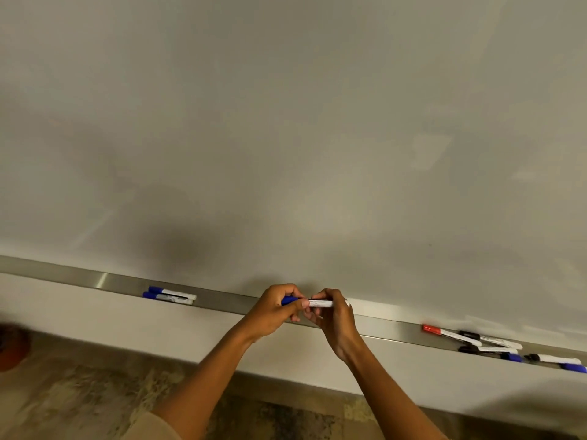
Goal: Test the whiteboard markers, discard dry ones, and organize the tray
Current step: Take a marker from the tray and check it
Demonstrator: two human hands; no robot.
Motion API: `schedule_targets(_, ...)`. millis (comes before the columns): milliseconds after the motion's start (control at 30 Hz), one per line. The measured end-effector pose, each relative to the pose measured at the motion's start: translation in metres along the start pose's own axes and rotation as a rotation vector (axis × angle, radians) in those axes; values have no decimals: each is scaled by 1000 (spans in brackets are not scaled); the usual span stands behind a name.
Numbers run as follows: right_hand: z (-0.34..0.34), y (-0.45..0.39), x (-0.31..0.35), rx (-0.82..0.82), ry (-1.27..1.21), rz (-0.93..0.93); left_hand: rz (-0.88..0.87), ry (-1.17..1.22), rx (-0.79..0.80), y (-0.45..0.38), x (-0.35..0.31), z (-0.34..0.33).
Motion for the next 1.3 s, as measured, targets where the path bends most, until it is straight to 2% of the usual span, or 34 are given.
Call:
schedule_targets(300, -111, -48, -44, 90, 154, -67, 75, 16, -34, 13, 49, 125)
schedule_targets(367, -129, -58, -53, 101, 183, -97, 70, 28, -106, 16, 58, 154)
schedule_targets(500, -158, -76, -82, 23, 250, -212, 124, 78, -286, 24, 88, 221)
schedule_targets(733, -205, -105, -114, -114, 341, -265, 164, -34, -505, 30, 129, 311)
schedule_targets(900, -232, -125, -133, -229, 409, -282, 133, -167, -613, 32, 142, 350)
schedule_targets(1067, -246, -137, -148, -328, 431, -305, 103, -308, -655, 31, 157, 379)
schedule_targets(1300, -255, -147, -159, -292, 607, -253, 124, -415, -659, 29, 154, 384)
Point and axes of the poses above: each hand's wrist, its own y-axis away from the middle knuckle, its own z-axis out of the back of the hand, x = y × z, the point moved 9 cm from there along -y, towards the middle knuckle, and after that the axes turned 13 degrees about y, right-handed, at the moved point
